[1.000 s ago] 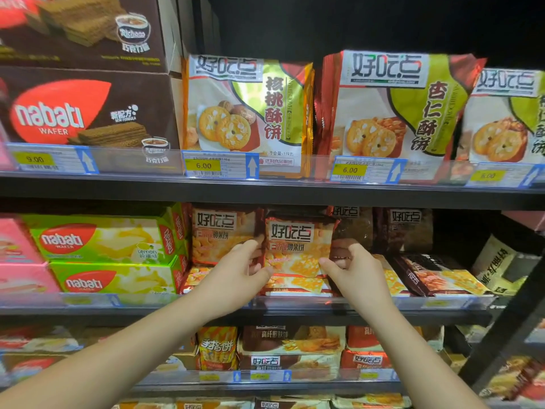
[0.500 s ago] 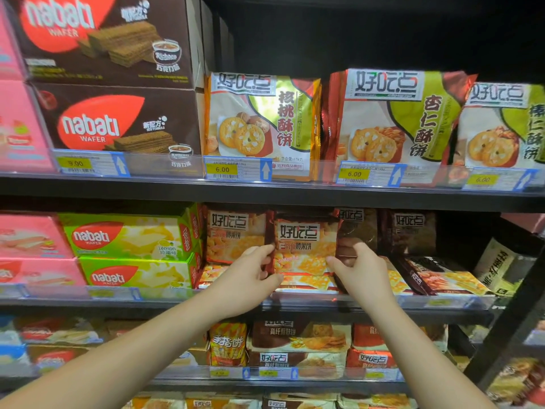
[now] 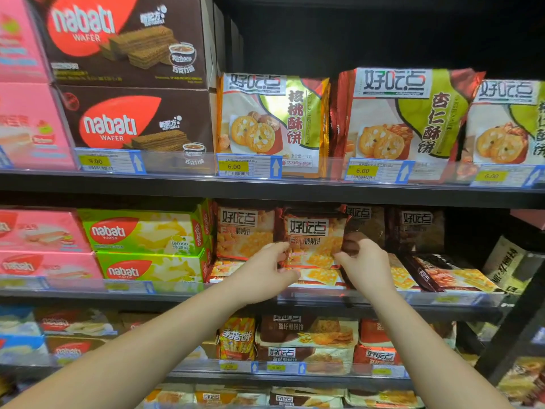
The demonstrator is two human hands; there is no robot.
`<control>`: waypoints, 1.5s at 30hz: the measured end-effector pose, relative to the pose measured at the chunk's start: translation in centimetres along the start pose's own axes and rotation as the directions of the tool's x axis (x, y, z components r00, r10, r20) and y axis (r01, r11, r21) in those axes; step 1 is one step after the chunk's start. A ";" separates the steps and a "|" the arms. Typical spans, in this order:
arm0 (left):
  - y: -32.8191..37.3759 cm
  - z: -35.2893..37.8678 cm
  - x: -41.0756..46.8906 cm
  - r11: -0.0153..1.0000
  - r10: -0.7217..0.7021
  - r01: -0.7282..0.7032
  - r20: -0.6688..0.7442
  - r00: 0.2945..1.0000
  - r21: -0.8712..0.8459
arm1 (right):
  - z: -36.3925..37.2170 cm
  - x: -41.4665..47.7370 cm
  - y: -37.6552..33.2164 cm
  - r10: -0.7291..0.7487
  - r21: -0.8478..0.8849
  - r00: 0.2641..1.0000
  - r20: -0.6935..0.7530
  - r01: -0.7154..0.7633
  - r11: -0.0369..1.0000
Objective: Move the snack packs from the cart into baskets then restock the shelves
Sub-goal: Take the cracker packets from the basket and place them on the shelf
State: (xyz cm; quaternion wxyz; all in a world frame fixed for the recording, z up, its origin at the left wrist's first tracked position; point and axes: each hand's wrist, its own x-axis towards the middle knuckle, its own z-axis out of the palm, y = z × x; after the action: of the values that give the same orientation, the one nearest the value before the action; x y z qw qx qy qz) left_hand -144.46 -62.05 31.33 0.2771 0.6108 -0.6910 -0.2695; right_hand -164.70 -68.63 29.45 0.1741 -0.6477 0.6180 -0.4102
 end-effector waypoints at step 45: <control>-5.9 -5.4 -34.9 0.227 -0.449 0.723 -0.589 0.672 0.652 | 11.6 -23.6 -17.3 -0.855 0.291 0.160 0.494 0.896 0.335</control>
State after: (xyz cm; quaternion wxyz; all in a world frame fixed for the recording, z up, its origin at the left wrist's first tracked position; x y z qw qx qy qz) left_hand -133.04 -28.24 29.07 -0.0930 0.9074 -0.3944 0.1119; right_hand -142.29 -46.64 27.65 0.0583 -0.9768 0.0598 -0.1973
